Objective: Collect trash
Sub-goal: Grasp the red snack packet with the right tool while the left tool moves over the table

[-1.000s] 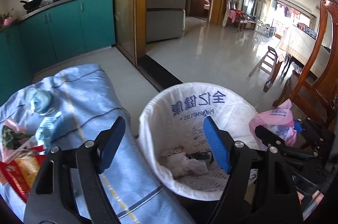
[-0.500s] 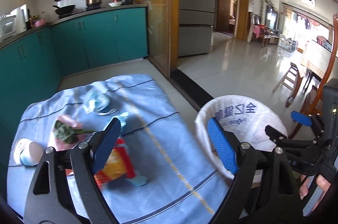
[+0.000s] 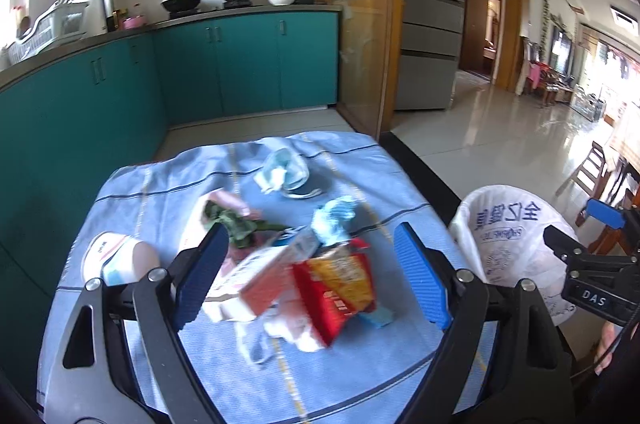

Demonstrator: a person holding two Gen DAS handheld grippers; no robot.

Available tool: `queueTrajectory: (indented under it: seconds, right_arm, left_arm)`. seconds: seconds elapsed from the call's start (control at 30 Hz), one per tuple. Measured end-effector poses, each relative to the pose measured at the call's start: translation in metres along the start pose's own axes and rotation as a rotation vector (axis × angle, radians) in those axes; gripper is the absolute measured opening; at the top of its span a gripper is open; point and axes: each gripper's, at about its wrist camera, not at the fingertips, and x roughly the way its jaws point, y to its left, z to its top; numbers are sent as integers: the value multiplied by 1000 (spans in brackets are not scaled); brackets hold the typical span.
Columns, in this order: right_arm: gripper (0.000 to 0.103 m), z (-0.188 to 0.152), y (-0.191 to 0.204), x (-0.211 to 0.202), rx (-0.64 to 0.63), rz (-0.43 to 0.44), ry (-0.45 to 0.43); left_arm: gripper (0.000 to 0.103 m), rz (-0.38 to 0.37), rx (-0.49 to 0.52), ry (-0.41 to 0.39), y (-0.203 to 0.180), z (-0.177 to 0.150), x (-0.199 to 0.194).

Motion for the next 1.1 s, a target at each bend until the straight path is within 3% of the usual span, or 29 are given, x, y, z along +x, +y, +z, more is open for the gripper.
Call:
queueTrajectory:
  seconds: [0.3, 0.77, 1.0, 1.1]
  right_arm:
    - [86, 12, 41, -3, -52, 73, -11]
    - [86, 37, 134, 16, -87, 265, -9]
    - [86, 35, 183, 37, -140, 354, 65]
    - [75, 25, 199, 29, -206, 435, 80]
  left_arm:
    - [85, 82, -18, 14, 28, -6, -4]
    - [85, 192, -80, 36, 93, -21, -13]
    - [85, 236, -129, 43, 127, -30, -19]
    - [85, 245, -145, 45, 136, -32, -21]
